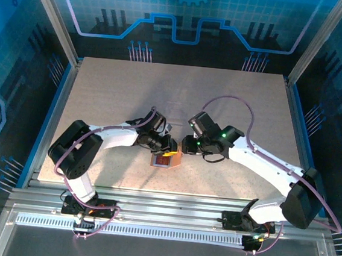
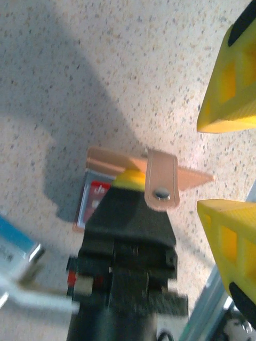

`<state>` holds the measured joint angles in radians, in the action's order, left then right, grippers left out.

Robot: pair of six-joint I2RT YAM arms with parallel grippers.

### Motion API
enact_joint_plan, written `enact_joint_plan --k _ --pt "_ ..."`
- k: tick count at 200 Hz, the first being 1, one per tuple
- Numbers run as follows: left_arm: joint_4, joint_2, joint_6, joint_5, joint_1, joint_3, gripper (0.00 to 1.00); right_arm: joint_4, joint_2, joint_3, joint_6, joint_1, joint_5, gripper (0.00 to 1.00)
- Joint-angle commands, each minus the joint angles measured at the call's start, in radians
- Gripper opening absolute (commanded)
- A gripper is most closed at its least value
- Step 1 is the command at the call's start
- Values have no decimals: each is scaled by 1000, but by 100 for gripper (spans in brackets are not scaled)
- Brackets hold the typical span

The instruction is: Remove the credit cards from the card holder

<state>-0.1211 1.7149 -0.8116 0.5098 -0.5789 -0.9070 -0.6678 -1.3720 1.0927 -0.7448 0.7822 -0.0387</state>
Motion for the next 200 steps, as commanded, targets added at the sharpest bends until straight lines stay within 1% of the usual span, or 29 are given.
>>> enact_joint_plan --k 1,18,31,44,67,83,128,174,200 --pt "12 23 -6 23 -4 9 21 116 4 -7 -41 -1 130 37" --pt "17 28 -9 22 -3 9 22 238 -19 -42 -76 4 226 33" --pt "19 30 -10 20 -3 8 22 300 -41 -59 -98 8 273 29" --pt "19 33 -10 22 -3 8 22 341 -58 -76 -109 16 294 28" --pt "19 29 -9 21 -4 12 22 368 -79 -117 -121 20 289 25" --pt "21 28 -10 23 -4 15 22 348 -94 -129 -113 20 276 22" --pt "29 17 -17 20 -2 26 21 249 -85 -137 -91 21 161 18" --pt "29 9 -17 19 0 31 20 256 -47 -153 -98 20 138 16" --pt "29 4 -17 19 4 35 18 263 -71 -162 -100 18 154 13"
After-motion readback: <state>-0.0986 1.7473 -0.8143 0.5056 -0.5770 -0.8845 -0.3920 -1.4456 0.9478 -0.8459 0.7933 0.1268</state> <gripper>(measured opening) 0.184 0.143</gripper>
